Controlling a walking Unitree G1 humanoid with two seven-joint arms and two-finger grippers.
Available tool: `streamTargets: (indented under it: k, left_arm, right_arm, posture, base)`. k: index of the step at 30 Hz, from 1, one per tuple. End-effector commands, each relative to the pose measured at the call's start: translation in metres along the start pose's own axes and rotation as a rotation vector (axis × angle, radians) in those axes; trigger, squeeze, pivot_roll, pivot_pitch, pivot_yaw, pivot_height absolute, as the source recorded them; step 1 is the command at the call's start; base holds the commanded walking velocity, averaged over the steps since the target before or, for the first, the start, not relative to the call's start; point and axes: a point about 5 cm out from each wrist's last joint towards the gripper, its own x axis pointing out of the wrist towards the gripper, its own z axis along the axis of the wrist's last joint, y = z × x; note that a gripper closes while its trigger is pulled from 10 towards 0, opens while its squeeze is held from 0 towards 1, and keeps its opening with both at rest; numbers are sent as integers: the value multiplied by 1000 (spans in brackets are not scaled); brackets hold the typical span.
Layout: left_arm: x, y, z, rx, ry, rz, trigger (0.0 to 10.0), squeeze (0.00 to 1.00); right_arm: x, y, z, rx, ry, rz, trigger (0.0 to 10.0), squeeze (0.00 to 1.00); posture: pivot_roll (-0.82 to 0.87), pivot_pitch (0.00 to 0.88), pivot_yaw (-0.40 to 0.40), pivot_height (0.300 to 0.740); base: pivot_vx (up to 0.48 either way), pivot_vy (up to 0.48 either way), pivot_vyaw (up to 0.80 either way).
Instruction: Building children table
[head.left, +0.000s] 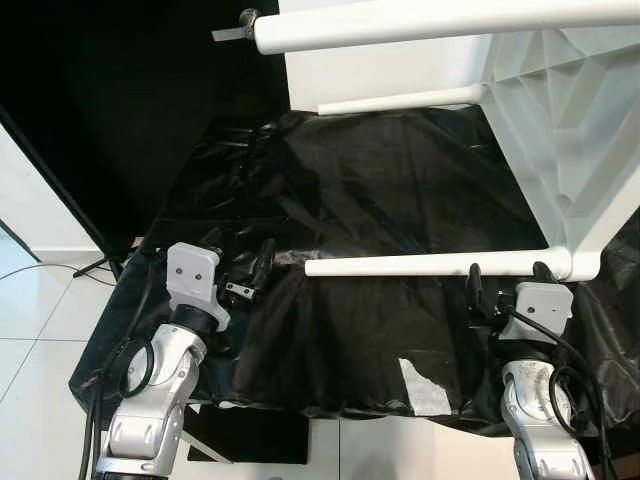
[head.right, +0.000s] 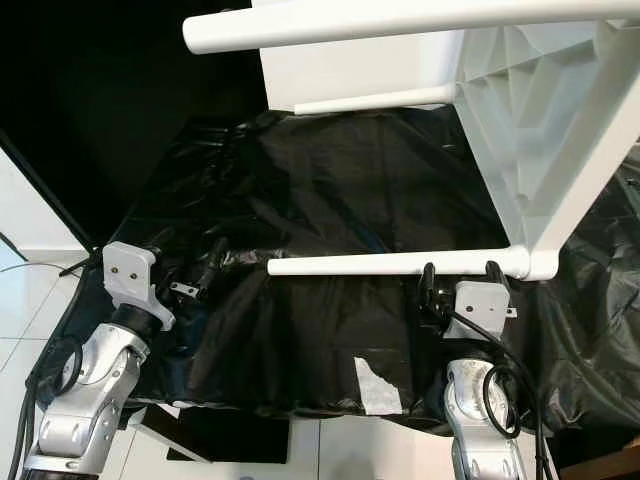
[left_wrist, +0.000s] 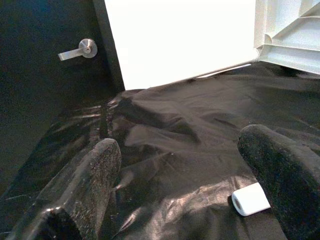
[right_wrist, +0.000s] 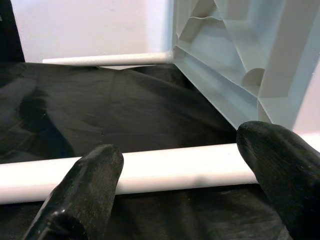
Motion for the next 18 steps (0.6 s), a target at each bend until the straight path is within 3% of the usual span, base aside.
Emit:
streamTargets:
  k: [1, 6, 13, 18]
  left_arm:
    - [0, -3, -2, 10, 6, -64, 10000, 0]
    - [-1, -3, -4, 9, 7, -59, 10000, 0]
    - [1, 7, -4, -18, 4, -11, 10000, 0]
    - [1, 16, 2, 43, -14, -6, 10000, 0]
  right_arm:
    - [-2, -1, -5, -5, 25, -7, 10000, 0]
    - [-3, -2, -6, -10, 27, -7, 10000, 0]
    - [-1, -1, -2, -17, 10, 14, 10000, 0]
    - [-1, 0, -1, -7, 14, 22, 10000, 0]
  posture:
    - [-25, 21, 43, 740]
    - [-27, 22, 40, 740]
    - [-27, 26, 37, 740]
    - [-25, 34, 34, 740]
  base:
    - [0, -398, 0]
    - [0, -397, 0]
    - [0, 0, 0]
    - [0, 0, -231]
